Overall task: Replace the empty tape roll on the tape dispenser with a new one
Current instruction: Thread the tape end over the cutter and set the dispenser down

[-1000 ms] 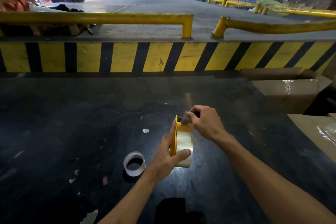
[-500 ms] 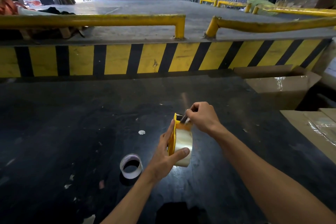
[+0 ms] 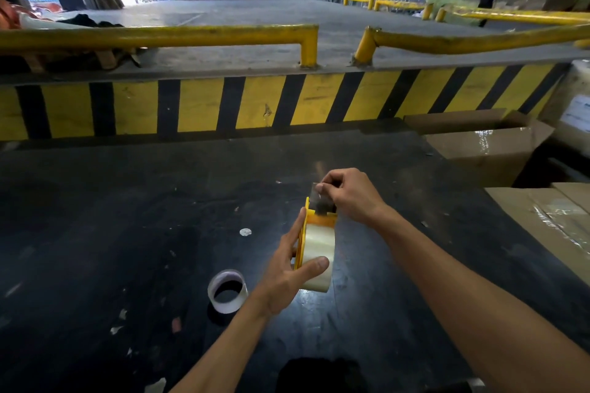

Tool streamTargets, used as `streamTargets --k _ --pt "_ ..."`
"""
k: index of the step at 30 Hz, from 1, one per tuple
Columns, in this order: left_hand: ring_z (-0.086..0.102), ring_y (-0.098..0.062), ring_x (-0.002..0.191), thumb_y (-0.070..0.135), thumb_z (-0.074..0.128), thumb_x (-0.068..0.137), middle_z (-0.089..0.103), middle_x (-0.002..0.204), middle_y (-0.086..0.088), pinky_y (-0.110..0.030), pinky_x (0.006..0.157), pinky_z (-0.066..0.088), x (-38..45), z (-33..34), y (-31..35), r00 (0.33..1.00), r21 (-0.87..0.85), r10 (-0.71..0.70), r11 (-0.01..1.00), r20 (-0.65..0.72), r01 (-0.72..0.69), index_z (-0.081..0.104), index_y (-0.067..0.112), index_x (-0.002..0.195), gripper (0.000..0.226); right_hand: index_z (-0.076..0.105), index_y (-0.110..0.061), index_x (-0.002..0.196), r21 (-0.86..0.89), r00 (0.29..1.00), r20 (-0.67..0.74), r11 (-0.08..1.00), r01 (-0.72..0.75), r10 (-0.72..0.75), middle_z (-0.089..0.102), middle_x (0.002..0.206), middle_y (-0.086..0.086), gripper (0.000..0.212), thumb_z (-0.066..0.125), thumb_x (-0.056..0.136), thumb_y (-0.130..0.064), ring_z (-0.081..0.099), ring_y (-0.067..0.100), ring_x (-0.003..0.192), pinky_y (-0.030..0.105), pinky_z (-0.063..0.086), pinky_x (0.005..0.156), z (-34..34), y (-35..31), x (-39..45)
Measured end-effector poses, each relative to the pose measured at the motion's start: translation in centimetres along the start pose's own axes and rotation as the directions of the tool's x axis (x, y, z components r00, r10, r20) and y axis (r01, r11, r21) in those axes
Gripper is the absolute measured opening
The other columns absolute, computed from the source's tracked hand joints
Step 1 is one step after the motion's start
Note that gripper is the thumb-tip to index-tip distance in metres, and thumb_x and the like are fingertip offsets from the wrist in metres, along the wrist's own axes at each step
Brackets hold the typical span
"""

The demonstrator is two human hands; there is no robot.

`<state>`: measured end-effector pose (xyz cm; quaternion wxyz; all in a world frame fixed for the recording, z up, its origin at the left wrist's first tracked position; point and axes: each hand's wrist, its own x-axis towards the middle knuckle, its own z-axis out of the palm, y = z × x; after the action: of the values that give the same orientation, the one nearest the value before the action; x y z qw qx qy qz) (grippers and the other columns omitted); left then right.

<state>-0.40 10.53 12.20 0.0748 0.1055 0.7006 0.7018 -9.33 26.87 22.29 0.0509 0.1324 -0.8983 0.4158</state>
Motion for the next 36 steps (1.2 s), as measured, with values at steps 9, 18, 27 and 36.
streamTargets --k 9,18,27,36 --pt "0.058 -0.028 0.13 0.047 0.085 0.072 0.042 0.153 -0.002 -0.059 0.102 0.054 -0.6 -0.1 1.2 0.998 -0.021 0.056 0.998 0.007 -0.056 0.027 0.06 0.15 0.098 0.073 -0.016 0.081 0.082 0.997 0.016 0.994 0.068 -0.069 0.067 0.076 -0.001 0.014 0.068 0.091 -0.023 0.063 0.017 0.075 0.031 0.052 0.065 0.2 -0.9 1.2" --pt "0.059 -0.029 0.128 0.042 0.083 0.074 0.048 0.15 -0.004 -0.053 0.102 0.055 -1.3 -0.8 1.2 0.999 -0.03 0.043 0.999 0.014 -0.042 0.028 0.056 0.152 0.096 0.077 -0.008 0.086 0.117 0.999 0.042 0.993 -0.007 0.002 0.071 0.076 0.003 0.014 0.07 0.09 -0.021 0.064 0.012 0.067 0.02 0.048 0.057 0.0 -0.1 1.4" --pt "0.059 -0.026 0.129 0.044 0.081 0.075 0.05 0.15 -0.003 -0.045 0.1 0.057 -1.8 -0.7 1.6 0.997 0.012 0.059 0.998 0.056 -0.06 0.025 0.049 0.155 0.098 0.078 0.0 0.096 0.255 0.964 0.214 0.944 -0.211 0.158 0.07 0.078 0.006 0.025 0.071 0.089 -0.024 0.061 0.004 0.064 0.017 0.047 0.055 -0.6 1.1 1.2" --pt "0.056 -0.017 0.129 0.043 0.082 0.073 0.04 0.147 0.004 -0.042 0.104 0.055 -2.4 -0.9 1.3 0.991 0.14 0.095 0.984 0.095 -0.108 0.026 0.051 0.154 0.098 0.081 -0.012 0.079 0.292 0.787 0.497 0.784 -0.547 0.364 0.057 0.072 0.006 0.021 0.074 0.086 -0.031 0.041 0.012 0.059 0.027 0.029 0.055 -1.2 2.5 0.9"
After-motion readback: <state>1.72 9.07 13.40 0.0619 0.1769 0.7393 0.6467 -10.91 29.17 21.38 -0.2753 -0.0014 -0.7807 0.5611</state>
